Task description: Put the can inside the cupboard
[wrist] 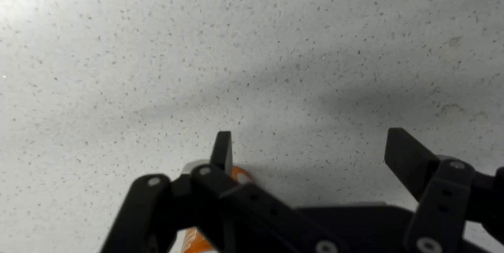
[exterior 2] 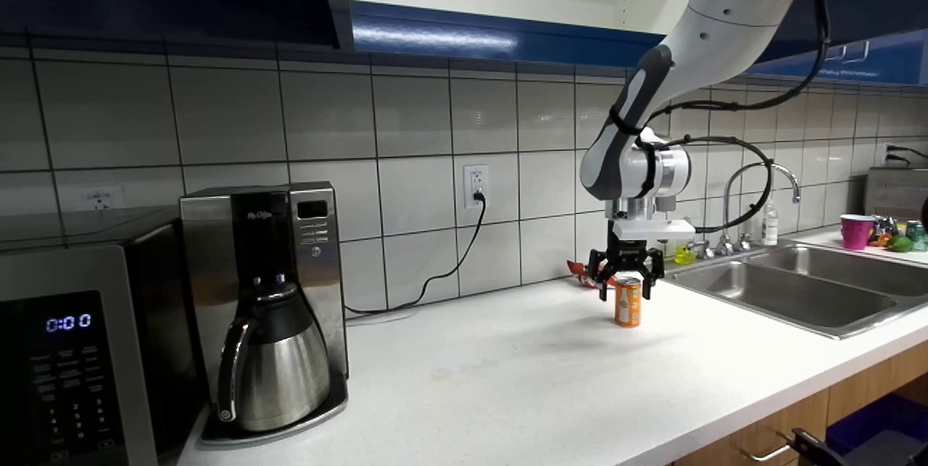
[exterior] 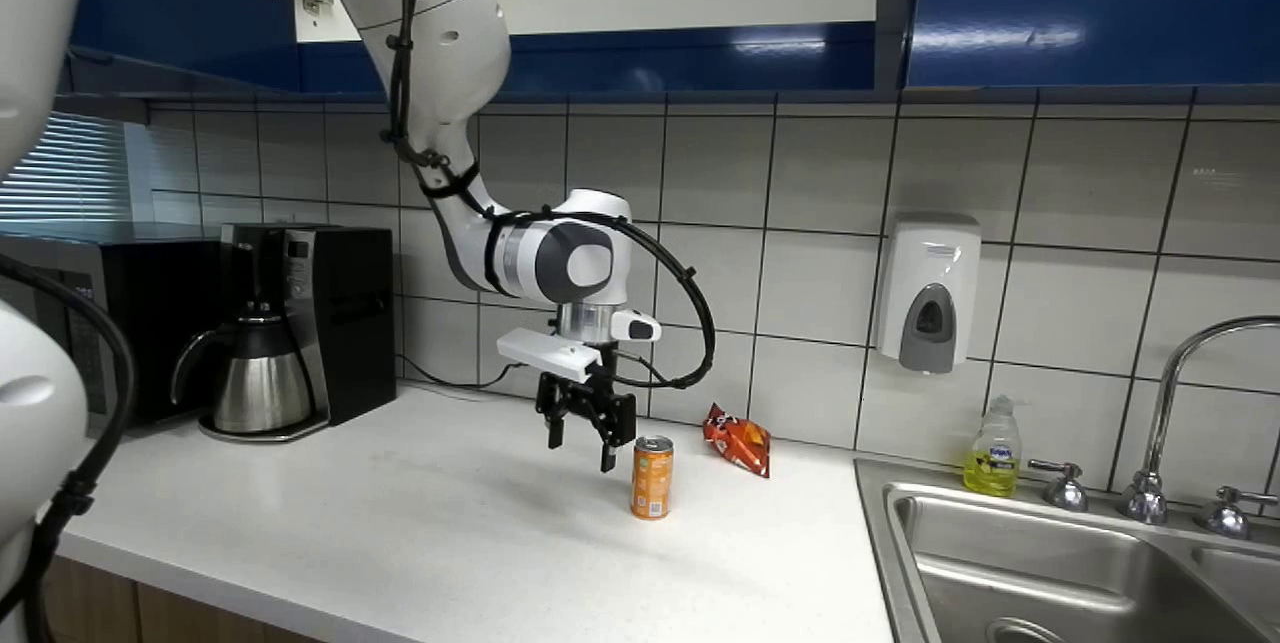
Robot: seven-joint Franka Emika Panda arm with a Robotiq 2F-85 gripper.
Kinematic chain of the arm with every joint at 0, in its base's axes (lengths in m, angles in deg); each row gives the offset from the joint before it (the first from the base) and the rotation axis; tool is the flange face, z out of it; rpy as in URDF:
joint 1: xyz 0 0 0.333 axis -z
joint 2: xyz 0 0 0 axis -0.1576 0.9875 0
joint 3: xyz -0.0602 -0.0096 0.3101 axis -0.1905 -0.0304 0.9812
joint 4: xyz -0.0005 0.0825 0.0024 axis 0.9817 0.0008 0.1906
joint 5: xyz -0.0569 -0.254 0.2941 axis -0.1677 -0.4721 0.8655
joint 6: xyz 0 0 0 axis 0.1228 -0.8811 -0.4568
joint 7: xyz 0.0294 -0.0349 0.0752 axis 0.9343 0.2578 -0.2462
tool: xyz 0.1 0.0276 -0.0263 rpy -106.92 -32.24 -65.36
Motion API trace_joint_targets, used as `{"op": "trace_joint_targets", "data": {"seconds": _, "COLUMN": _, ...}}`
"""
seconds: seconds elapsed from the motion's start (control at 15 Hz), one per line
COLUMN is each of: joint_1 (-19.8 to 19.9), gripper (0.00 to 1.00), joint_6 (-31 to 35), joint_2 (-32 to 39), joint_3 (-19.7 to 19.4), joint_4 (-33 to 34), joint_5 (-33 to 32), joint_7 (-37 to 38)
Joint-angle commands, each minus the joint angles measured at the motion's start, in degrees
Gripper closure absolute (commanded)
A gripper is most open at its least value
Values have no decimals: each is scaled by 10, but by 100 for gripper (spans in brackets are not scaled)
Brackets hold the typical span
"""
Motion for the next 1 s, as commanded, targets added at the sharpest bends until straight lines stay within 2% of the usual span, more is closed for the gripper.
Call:
{"op": "trace_joint_targets", "data": {"seconds": 0.0, "joint_1": 0, "gripper": 0, "joint_6": 59, "joint_2": 11, "joint_3": -8, "joint_4": -6, "joint_5": -40, "joint_7": 34}}
{"op": "trace_joint_targets", "data": {"seconds": 0.47, "joint_1": 3, "gripper": 0, "joint_6": 94, "joint_2": 18, "joint_3": -27, "joint_4": -22, "joint_5": -60, "joint_7": 77}}
{"op": "trace_joint_targets", "data": {"seconds": 0.93, "joint_1": 12, "gripper": 0, "joint_6": 135, "joint_2": 44, "joint_3": -36, "joint_4": -16, "joint_5": -51, "joint_7": 72}}
